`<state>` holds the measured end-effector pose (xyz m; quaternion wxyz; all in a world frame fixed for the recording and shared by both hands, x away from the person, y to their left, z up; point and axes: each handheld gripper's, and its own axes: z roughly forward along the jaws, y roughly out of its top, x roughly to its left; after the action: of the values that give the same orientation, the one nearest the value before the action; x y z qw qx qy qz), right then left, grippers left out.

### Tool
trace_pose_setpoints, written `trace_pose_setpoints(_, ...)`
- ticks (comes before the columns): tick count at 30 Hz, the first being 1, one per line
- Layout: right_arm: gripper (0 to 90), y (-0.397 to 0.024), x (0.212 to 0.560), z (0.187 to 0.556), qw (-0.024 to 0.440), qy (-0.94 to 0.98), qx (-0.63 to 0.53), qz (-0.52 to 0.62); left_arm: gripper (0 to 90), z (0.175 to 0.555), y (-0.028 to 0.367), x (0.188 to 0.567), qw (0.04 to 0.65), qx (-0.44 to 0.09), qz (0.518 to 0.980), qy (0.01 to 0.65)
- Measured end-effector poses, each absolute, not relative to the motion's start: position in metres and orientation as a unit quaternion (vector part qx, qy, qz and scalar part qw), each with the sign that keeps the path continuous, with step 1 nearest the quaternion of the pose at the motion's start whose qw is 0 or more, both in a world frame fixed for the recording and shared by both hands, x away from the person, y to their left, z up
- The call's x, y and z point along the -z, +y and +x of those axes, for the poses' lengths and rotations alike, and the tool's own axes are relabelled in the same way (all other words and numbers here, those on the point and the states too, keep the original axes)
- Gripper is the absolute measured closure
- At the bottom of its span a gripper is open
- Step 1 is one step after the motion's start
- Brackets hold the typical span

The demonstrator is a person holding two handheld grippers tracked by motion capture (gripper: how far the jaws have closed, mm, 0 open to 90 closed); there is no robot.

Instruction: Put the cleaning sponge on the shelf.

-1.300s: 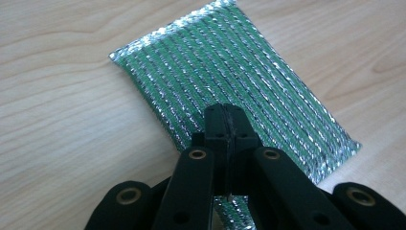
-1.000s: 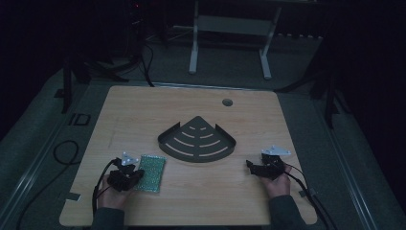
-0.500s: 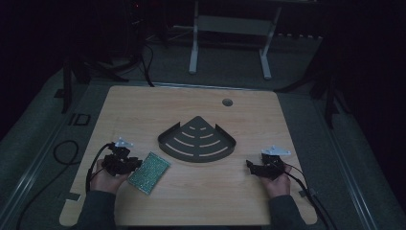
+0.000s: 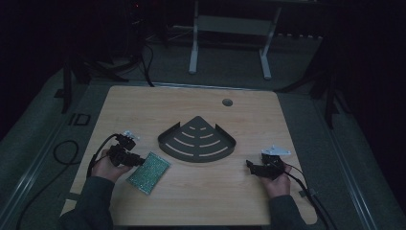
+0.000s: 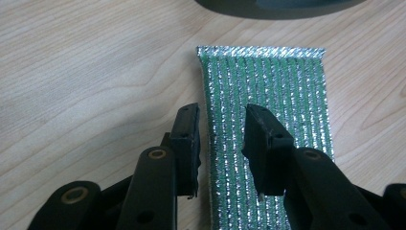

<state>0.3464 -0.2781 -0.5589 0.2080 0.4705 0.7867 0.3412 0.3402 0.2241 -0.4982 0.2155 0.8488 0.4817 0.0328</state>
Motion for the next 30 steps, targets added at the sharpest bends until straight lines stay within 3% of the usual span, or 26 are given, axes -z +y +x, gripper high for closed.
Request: trace_pose_setpoints(30, 22.9, -0.278, 0.559, 0.346, 0.208, 0.787, -0.341, 0.47, 77.4, 0.364, 0.221, 0.511, 0.162, 0.037, 0.86, 0.482)
